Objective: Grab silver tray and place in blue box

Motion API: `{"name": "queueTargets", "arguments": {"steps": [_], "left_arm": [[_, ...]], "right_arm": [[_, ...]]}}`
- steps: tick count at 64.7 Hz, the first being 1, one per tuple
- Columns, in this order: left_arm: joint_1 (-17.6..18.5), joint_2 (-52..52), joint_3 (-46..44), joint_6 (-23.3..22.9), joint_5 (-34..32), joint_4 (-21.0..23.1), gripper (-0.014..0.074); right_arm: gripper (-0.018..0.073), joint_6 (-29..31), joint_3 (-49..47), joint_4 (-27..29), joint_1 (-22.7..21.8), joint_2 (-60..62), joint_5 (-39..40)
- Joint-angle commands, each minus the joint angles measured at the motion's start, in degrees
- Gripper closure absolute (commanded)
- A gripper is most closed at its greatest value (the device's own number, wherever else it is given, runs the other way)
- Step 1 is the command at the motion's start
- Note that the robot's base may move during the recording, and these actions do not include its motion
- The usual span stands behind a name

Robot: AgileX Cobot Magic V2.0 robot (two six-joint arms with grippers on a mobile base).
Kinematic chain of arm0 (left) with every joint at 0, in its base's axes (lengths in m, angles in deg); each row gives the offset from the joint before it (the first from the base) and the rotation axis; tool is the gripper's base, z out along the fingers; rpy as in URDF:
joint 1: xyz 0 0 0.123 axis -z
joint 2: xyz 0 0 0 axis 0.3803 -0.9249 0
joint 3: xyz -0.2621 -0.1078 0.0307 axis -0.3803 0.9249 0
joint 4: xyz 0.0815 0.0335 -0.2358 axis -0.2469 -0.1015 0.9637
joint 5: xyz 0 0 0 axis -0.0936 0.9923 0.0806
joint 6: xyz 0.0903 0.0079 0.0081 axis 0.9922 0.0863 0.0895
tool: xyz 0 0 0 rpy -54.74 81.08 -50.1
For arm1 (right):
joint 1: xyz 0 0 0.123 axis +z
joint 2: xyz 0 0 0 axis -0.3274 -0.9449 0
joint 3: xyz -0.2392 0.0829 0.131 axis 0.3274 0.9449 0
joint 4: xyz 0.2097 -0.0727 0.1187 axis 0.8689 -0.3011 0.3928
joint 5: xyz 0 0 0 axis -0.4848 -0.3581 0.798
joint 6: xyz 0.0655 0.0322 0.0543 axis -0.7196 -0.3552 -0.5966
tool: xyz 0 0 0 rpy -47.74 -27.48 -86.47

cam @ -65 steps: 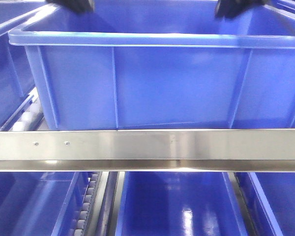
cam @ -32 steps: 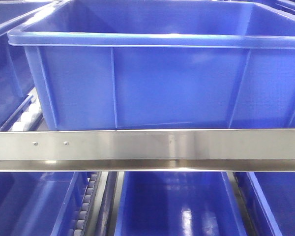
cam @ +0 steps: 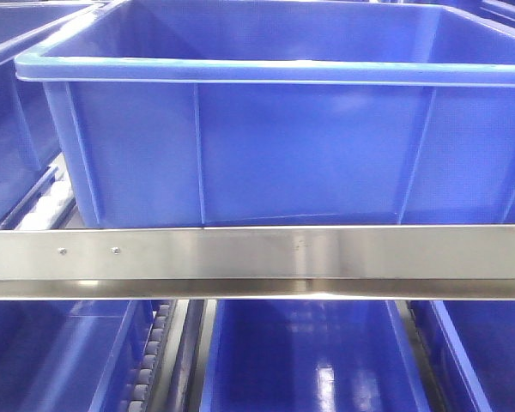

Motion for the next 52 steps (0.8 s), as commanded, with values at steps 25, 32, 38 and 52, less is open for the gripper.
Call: {"name": "queueTargets", "arguments": {"steps": [25, 32, 38, 52], "left_arm": [[0.3, 3.1, -0.7, 0.3, -4.5, -0.5, 0.0689], [0.3, 3.1, -0.7, 0.3, -4.5, -0.5, 0.0689], [0.3, 3.1, -0.7, 0.3, -4.5, -0.5, 0.0689], [0.3, 3.1, -0.7, 0.3, -4.5, -0.5, 0.0689]], "right_arm": [[0.051, 0.6, -1.1, -1.1, -0.1, 2.3, 3.6], [0.051, 0.6, -1.1, -1.1, -0.1, 2.3, 3.6], [0.051, 0.6, -0.4, -1.1, -0.3, 2.3, 3.5], [0.051, 21.8, 8.6, 18.5, -10.2, 7.6, 4.0]]}}
